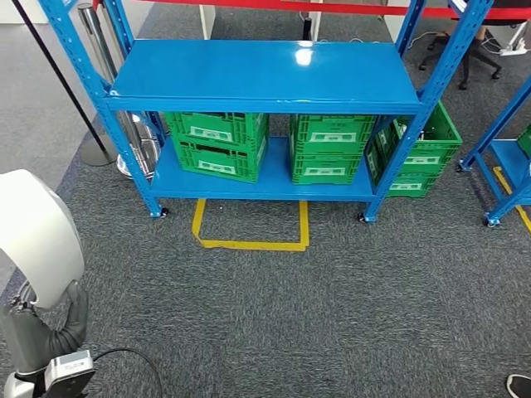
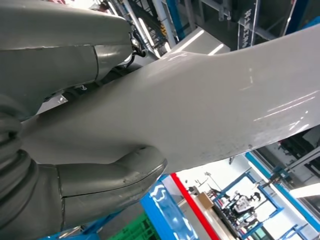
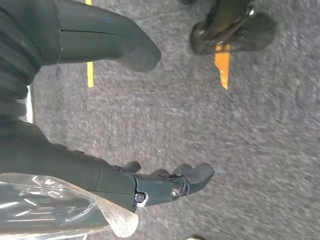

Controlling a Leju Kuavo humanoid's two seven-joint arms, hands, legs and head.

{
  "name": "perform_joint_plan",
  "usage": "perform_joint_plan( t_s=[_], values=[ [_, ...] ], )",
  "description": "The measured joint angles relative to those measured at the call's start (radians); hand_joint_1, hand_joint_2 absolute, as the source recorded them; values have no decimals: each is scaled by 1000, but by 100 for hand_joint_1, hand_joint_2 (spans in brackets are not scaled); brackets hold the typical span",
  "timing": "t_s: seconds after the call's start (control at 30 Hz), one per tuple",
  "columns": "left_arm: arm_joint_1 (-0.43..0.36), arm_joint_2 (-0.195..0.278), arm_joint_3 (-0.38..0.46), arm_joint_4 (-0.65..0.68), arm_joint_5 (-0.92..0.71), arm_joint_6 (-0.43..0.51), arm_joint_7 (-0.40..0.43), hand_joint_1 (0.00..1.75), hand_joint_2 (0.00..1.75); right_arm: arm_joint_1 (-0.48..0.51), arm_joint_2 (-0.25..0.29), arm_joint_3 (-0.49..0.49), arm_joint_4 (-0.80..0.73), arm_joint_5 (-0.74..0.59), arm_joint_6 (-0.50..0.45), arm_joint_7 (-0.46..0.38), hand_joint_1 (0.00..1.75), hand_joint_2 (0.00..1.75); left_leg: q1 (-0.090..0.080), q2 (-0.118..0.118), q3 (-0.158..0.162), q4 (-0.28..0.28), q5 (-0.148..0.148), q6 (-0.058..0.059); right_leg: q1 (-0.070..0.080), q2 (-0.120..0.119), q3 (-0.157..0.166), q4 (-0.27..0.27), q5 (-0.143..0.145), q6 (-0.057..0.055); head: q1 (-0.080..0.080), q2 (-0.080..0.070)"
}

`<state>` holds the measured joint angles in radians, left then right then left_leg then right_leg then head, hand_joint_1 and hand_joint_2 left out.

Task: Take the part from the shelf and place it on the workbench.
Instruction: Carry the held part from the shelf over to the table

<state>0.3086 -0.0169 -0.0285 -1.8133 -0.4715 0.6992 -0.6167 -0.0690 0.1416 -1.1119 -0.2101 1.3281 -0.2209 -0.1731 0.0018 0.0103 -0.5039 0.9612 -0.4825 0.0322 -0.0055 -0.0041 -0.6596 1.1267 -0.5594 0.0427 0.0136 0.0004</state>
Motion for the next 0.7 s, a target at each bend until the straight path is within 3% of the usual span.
perform_joint_plan(
  t_s=[0.03,0.07,0.1,0.13,0.2,0.27,0.3,0.4,0.47,0.53,0.57,0.6,0.63,0.7],
  values=[
    [1,0,0,-1,2,0,-1,175,175,0,0,1,0,3,1,1,0,175,-2,1,-14,3,9,3,-1,1,-14,69,-40,2,2,0],
    [1,1,0,-1,6,0,-4,175,175,0,0,1,1,5,1,2,0,175,-4,2,-29,7,18,4,-1,1,-22,125,-60,3,2,0],
    [1,1,0,-1,10,0,-7,175,175,0,0,2,1,7,0,2,0,175,-6,2,-44,12,26,4,-1,1,-16,151,-56,3,1,0],
    [1,0,0,-1,14,0,-10,175,175,-1,0,2,1,8,0,3,0,175,-8,2,-58,18,33,4,-1,1,7,140,-35,1,2,0],
    [0,0,1,-1,24,0,-14,175,175,-3,-2,4,1,6,0,2,0,175,-11,0,-82,29,44,1,1,7,99,21,12,-10,1,0],
    [-5,0,0,-1,42,-5,-15,175,175,-7,-6,4,1,2,2,-3,0,175,-12,-6,-98,35,57,-8,4,24,191,-117,13,-22,0,0],
    [-9,0,0,-1,52,-10,-15,175,175,-8,-8,4,0,0,4,-5,0,175,-11,-10,-103,36,65,-14,5,30,212,-154,4,-25,0,0],
    [-13,5,-3,-1,71,-21,-14,175,175,-7,-7,5,2,-4,12,-10,0,175,-10,-21,-114,38,75,-30,2,13,208,-176,20,-38,1,0],
    [-13,10,-3,-1,74,-24,-13,175,175,-8,-7,5,3,-5,14,-11,0,175,-7,-23,-135,94,19,-43,-5,-7,196,-185,38,-52,-3,0],
    [-14,13,-4,-2,76,-24,-13,175,175,-9,-7,5,3,-5,16,-11,0,175,2,-22,-171,216,-65,-59,-5,-25,184,-183,51,-56,-8,0],
    [-13,14,-4,-2,77,-24,-13,175,175,-9,-7,5,3,-5,17,-11,0,175,7,-21,-183,272,-89,-66,-5,-34,176,-180,56,-55,-8,0],
    [-13,15,-5,-2,77,-24,-13,175,175,-9,-7,5,3,-4,19,-11,0,175,11,-19,-182,300,-93,-72,-6,-44,168,-175,60,-53,-8,0],
    [-13,15,-5,-2,77,-24,-13,175,175,-9,-7,5,4,-3,20,-10,0,175,16,-16,-164,291,-79,-78,-8,-55,159,-169,62,-51,-9,0],
    [-14,15,-5,-2,77,-23,-13,175,175,-10,-6,6,4,-2,22,-9,0,175,23,9,-84,171,-29,-88,-13,-74,145,-154,63,-44,-9,0]
  ],
)
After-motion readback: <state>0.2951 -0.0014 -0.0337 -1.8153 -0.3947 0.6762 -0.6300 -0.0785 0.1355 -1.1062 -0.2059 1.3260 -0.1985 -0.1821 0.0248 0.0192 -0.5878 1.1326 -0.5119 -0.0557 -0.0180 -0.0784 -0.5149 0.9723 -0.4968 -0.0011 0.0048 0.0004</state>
